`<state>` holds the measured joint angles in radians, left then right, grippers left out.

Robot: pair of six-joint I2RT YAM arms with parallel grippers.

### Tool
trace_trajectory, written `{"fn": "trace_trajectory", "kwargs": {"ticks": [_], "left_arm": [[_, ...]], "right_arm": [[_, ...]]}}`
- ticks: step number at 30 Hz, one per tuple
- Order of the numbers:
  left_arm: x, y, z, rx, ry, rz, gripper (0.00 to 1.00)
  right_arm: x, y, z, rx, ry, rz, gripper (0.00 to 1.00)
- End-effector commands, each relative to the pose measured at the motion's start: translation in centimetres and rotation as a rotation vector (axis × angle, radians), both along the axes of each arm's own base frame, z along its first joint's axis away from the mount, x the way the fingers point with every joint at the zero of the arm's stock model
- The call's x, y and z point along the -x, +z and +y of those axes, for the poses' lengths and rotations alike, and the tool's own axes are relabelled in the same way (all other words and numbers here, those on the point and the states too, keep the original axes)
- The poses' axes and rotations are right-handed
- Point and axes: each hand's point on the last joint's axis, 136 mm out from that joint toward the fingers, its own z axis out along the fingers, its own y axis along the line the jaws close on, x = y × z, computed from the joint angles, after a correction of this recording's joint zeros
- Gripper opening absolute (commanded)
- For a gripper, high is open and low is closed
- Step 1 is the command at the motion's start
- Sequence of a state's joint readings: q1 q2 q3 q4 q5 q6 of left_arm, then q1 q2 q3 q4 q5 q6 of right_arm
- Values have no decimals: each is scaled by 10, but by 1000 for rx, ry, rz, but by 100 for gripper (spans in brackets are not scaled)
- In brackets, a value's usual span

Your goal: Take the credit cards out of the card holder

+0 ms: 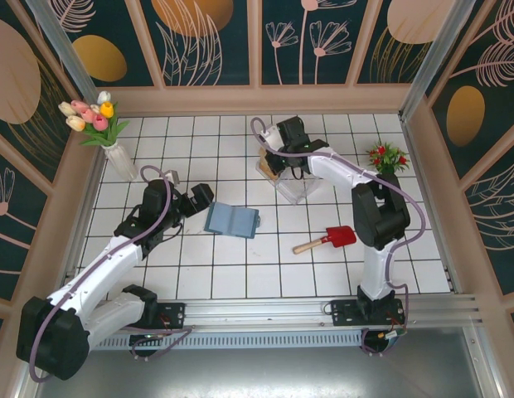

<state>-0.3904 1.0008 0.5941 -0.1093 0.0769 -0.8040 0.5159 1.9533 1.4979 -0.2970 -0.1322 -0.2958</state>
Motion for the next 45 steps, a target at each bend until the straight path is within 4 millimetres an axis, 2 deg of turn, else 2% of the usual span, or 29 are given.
{"fn": "trace_trajectory", "kwargs": {"ticks": [1, 17, 32, 37, 42, 45], "left_arm": [[-5, 1, 1, 4, 13, -24, 98], [-8, -14, -3, 5, -1, 11, 99], [-7, -20, -1, -3, 13, 19, 99], [-6, -21, 0, -3, 16, 22, 98], [-6, -21, -1, -2, 12, 24, 98], [-7, -22, -2, -2, 7, 30, 98]], "right_arm": [[-1, -4, 2, 4, 28, 18, 0], [11, -32, -11, 52, 6, 105, 0], [2, -48, -12, 78, -26, 127, 0], [-1, -46, -11, 67, -43, 128, 7], [-4, -32, -8, 3, -82, 155, 22], [-7, -24, -9, -31, -115, 168, 25]]}}
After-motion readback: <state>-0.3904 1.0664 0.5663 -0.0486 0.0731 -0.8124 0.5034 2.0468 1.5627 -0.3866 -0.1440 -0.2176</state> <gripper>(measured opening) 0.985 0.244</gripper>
